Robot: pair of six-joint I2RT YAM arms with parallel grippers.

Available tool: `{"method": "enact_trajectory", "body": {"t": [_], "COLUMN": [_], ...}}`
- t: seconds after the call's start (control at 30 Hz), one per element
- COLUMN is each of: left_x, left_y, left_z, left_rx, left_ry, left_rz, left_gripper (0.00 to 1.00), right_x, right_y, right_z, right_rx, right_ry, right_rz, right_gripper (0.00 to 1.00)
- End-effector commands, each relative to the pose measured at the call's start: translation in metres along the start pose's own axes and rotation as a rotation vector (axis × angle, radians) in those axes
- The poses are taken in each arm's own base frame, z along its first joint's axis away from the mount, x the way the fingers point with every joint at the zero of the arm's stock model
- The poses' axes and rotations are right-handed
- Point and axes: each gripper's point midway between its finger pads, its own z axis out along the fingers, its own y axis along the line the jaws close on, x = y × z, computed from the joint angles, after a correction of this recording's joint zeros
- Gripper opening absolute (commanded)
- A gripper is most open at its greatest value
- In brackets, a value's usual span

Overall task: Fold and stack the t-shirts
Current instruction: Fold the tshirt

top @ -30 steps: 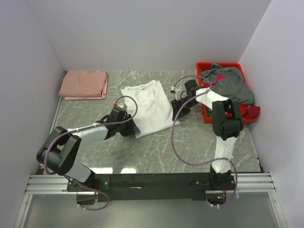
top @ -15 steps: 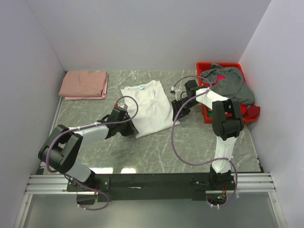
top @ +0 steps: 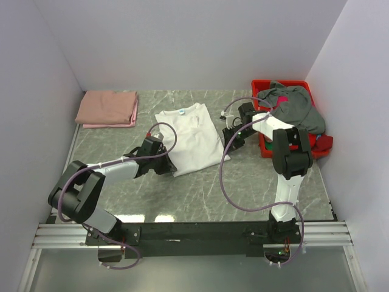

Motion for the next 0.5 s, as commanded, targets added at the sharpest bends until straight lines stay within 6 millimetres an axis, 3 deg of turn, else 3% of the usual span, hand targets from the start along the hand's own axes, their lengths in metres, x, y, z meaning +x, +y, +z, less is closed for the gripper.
{"method": "enact_trajectory", "body": {"t": [0.0, 0.23, 0.47], "left_x": [-0.011, -0.001, 0.011], "left_y": [-0.022, -0.020, -0.017], "left_z": [-0.013, -0.022, -0.023], "left_rx": [0.088, 0.115, 0.139], "left_ry": [-0.043, -0.034, -0.003], "left_rz": [0.038, 0.041, 0.043], "left_gripper": [0.01, 0.00, 0.00], "right_x": [-0.002, 0.006, 0.012], "right_y": [0.009, 0.015, 0.028], "right_z": [-0.017, -0.023, -0.031], "right_rx": [-0.015, -0.047, -0.120], "right_ry": [-0.032, -0.041, -0.051], "right_rz": [-0.010, -0.020, -0.051], "right_gripper": [0.14, 0.00, 0.00]}}
